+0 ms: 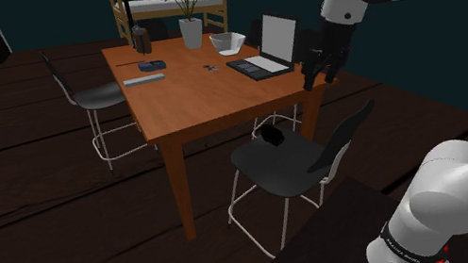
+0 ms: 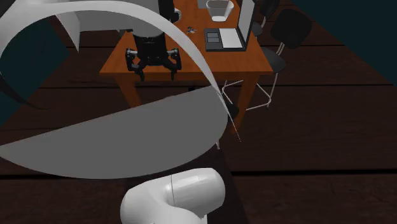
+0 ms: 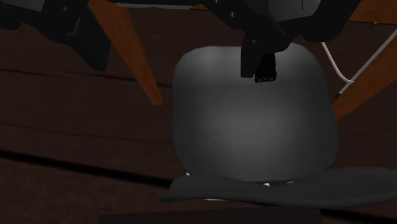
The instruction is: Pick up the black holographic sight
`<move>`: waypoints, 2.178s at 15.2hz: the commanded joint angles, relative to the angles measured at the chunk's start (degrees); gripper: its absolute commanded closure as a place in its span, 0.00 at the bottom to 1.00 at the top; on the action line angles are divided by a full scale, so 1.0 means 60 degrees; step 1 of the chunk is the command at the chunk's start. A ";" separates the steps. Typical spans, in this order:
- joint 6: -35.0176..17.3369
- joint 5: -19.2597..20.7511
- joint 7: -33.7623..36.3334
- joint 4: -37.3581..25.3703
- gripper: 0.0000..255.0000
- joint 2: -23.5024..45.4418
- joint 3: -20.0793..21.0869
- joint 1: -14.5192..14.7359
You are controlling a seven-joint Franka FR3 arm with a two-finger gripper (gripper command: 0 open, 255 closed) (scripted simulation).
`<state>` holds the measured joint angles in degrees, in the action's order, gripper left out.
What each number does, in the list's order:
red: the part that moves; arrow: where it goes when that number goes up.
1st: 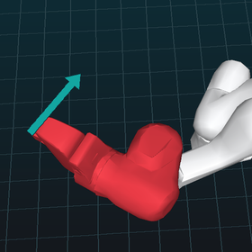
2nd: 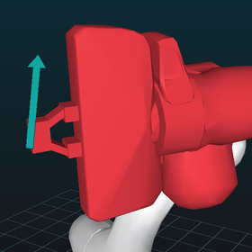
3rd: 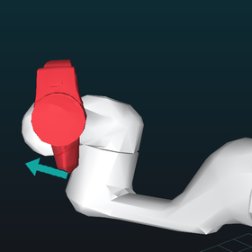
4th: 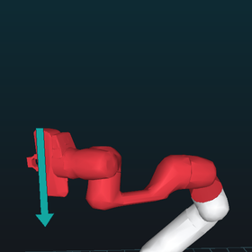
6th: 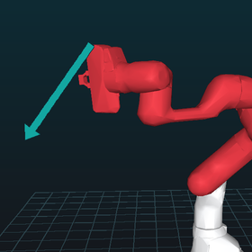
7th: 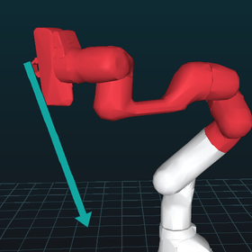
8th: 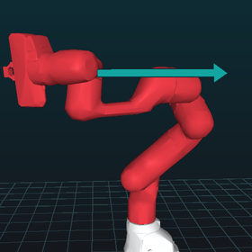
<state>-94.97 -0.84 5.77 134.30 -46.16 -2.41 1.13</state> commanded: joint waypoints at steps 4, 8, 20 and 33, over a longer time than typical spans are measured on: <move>-0.0803 0.0135 -0.0343 0.0236 0.00 0.0681 -0.0287 -0.0045; -0.1855 0.0266 -0.0797 0.0376 0.00 0.1744 -0.0673 -0.0082; -0.4558 0.0013 -0.2322 -0.0421 0.00 0.5731 -0.1712 -0.0092; -0.5957 -0.1402 -0.4216 -0.3278 0.00 1.0683 -0.1995 -0.0557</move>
<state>-130.33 -8.63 -18.68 116.05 15.82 -14.46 -1.77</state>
